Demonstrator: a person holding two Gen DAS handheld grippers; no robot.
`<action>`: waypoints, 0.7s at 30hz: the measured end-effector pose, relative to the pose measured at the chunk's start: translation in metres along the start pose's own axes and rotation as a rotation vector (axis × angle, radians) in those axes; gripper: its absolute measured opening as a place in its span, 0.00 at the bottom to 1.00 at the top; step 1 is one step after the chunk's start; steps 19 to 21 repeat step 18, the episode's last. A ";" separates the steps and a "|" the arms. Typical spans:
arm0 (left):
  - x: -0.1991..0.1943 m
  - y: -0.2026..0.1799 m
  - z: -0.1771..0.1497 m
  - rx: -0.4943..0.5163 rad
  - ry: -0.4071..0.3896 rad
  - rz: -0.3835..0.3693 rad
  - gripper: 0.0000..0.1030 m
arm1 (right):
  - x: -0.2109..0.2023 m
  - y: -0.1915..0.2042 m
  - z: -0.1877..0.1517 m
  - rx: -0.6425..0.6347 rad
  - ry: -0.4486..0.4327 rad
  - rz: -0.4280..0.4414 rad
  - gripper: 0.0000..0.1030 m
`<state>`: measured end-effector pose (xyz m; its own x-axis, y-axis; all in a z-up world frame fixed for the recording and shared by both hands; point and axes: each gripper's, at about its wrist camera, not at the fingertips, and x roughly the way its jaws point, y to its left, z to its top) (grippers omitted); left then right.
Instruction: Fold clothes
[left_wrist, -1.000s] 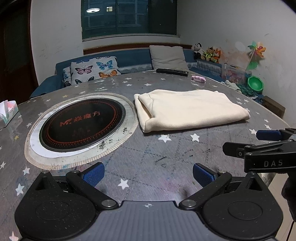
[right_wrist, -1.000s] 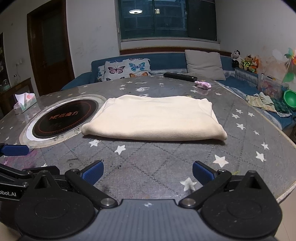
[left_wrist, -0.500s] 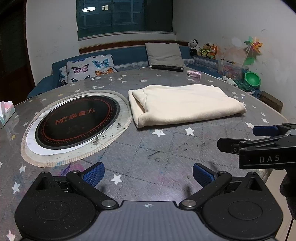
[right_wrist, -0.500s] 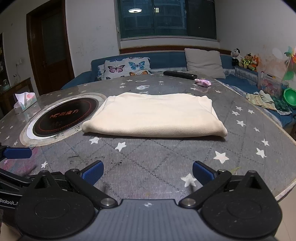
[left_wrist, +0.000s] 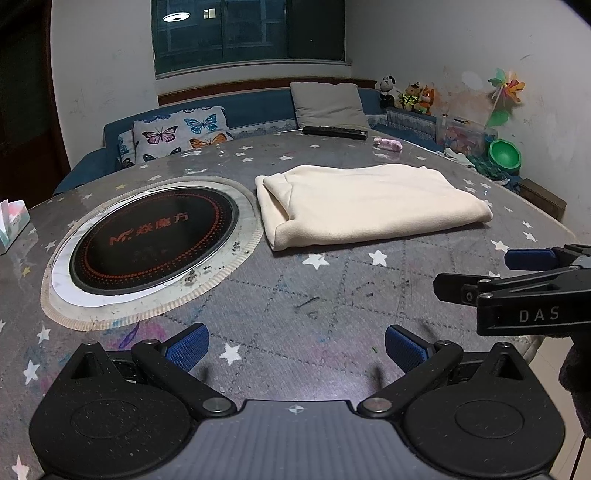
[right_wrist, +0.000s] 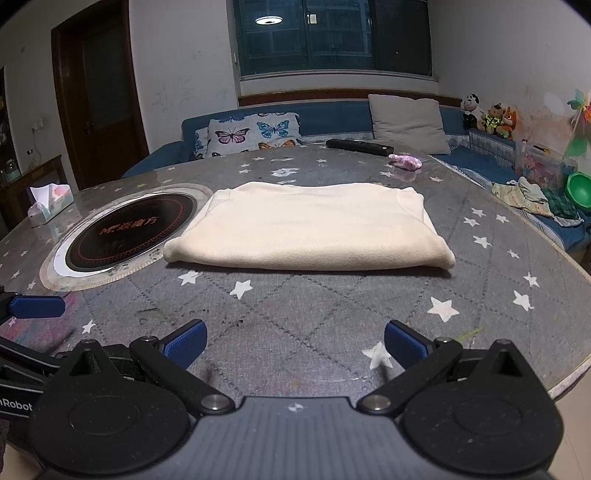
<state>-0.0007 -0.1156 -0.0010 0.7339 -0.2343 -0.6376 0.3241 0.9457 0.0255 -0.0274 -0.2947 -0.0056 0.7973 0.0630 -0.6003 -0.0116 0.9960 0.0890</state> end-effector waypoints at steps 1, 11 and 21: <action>0.000 0.000 0.000 0.001 0.000 0.000 1.00 | 0.000 0.000 0.000 0.001 0.001 0.000 1.00; 0.003 -0.001 0.002 0.006 0.001 -0.009 1.00 | 0.004 0.001 0.000 -0.004 0.010 0.002 1.00; 0.006 0.002 0.008 -0.001 -0.003 0.000 1.00 | 0.008 0.003 0.003 -0.011 0.013 0.003 1.00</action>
